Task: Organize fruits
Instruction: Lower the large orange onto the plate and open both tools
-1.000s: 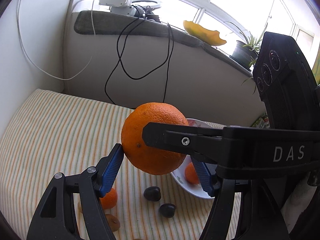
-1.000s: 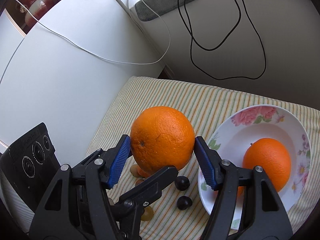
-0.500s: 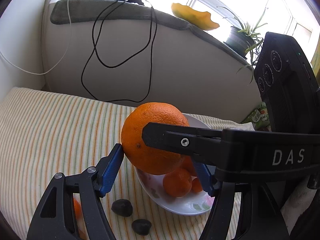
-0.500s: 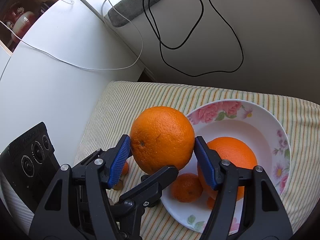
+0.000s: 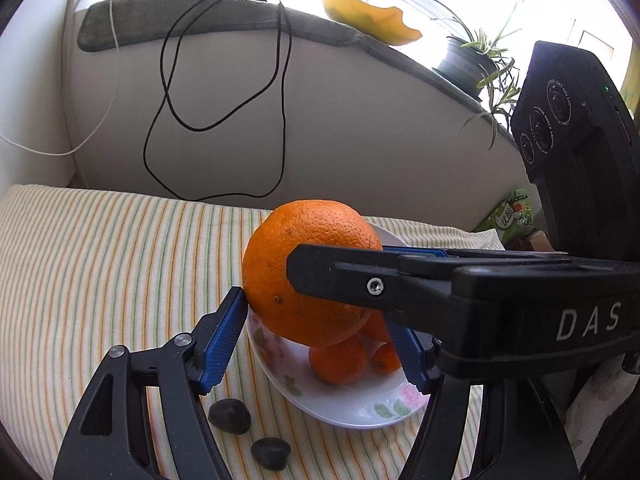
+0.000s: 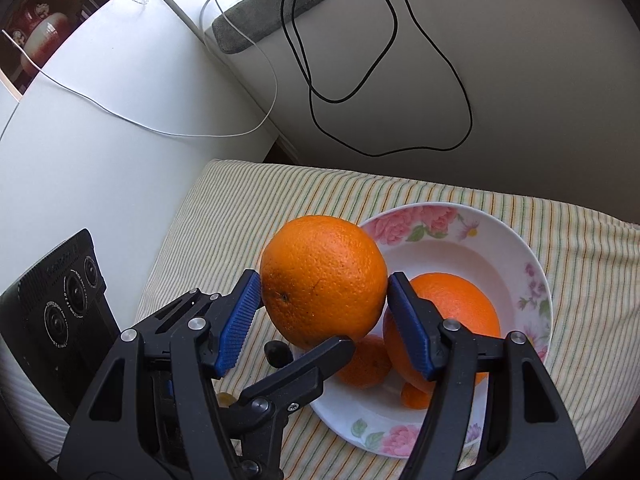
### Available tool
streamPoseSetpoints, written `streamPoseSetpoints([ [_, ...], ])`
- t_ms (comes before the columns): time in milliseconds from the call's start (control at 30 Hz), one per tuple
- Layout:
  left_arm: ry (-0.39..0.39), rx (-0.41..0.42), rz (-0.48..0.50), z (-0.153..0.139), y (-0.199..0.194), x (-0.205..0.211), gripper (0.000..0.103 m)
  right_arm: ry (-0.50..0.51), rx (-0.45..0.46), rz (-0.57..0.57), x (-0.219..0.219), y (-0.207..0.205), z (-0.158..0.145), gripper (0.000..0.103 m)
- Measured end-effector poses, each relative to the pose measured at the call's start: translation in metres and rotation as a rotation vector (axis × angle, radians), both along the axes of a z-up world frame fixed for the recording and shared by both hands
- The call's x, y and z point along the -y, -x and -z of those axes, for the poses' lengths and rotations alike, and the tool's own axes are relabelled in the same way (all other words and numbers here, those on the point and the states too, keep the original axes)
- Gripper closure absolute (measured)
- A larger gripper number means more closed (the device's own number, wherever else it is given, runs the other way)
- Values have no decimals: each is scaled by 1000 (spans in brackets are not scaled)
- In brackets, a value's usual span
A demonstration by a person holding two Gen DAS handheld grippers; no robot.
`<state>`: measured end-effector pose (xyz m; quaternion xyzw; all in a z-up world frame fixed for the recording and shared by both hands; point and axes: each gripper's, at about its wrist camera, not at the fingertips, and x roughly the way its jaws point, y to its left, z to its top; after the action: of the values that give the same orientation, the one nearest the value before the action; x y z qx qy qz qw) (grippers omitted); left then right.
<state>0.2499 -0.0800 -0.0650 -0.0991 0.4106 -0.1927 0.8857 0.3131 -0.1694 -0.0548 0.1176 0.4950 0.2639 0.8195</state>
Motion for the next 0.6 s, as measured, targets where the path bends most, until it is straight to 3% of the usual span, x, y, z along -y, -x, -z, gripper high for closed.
streamPoseSetpoints([
  [600,-17,63,3,-21,33,-6,33,-30,85,29,12,23,-32,34],
])
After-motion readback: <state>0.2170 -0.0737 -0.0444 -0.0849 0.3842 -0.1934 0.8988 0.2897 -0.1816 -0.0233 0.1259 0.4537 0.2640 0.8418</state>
